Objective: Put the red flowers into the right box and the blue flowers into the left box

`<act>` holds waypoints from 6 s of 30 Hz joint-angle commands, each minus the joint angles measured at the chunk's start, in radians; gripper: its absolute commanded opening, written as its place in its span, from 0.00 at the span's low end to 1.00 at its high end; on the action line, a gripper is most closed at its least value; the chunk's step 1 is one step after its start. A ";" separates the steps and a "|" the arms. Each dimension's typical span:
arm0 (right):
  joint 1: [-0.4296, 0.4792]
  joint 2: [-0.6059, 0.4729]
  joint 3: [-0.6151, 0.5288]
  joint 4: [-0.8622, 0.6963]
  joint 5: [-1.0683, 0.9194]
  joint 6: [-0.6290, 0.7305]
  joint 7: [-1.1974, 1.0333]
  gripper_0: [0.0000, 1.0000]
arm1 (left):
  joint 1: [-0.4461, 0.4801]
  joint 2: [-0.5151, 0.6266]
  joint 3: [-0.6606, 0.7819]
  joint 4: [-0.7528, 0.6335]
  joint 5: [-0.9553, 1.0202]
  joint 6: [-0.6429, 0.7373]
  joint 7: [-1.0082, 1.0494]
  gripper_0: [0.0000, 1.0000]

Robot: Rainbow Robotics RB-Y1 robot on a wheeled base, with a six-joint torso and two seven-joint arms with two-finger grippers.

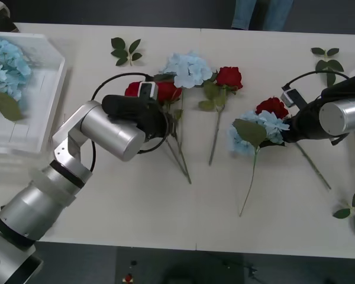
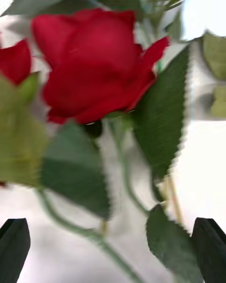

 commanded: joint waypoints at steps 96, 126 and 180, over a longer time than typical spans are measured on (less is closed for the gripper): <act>0.190 -0.557 -0.357 -0.122 -1.167 0.033 0.687 0.00 | 0.249 0.178 0.382 -0.424 0.129 0.383 -0.215 1.00; -0.125 -0.529 -0.129 0.263 -0.406 0.147 0.230 0.09 | 0.206 0.051 0.300 -0.223 -0.027 0.302 -0.228 1.00; 0.268 -0.523 -0.218 -0.713 -0.518 0.121 -0.484 1.00 | 0.261 0.081 0.675 -0.484 1.011 0.282 -0.643 0.00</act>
